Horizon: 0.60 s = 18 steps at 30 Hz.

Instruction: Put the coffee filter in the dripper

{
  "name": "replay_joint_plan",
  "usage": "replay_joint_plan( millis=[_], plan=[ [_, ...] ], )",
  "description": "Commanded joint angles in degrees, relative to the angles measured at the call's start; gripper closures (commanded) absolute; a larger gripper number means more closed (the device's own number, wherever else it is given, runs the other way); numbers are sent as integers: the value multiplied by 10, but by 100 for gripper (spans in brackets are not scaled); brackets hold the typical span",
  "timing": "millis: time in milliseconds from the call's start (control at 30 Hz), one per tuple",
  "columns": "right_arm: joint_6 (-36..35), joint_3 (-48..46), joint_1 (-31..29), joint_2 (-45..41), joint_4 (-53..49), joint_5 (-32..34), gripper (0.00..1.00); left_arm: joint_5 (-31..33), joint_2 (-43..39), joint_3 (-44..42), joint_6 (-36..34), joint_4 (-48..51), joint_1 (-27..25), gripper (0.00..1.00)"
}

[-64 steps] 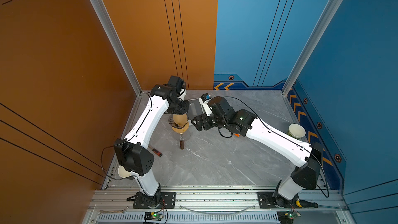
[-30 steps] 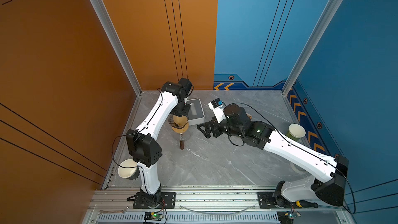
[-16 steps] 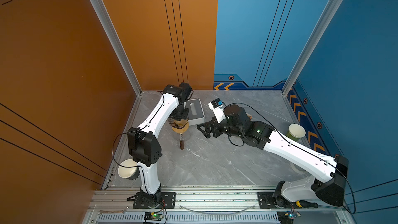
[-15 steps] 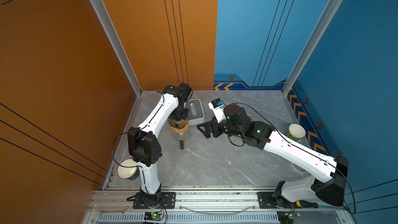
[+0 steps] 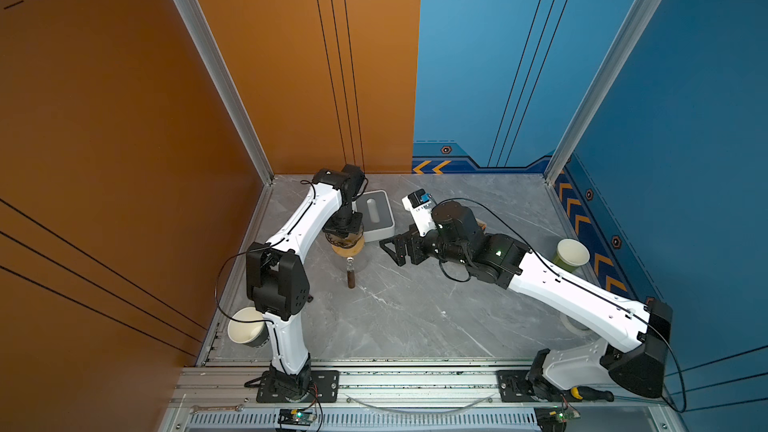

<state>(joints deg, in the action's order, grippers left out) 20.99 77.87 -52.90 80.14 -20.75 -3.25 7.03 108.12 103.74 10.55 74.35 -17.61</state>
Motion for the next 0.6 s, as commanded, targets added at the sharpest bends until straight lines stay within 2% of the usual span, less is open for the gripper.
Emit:
replay_joint_plan(
  millis=[0,567],
  plan=[
    [5,-4,-3,5,12,-2,0,-20,-12,-7,10,-7,4,100],
    [3,2,-2,12,7,-3,0,-25,-10,-15,19,-17,4,98]
  ],
)
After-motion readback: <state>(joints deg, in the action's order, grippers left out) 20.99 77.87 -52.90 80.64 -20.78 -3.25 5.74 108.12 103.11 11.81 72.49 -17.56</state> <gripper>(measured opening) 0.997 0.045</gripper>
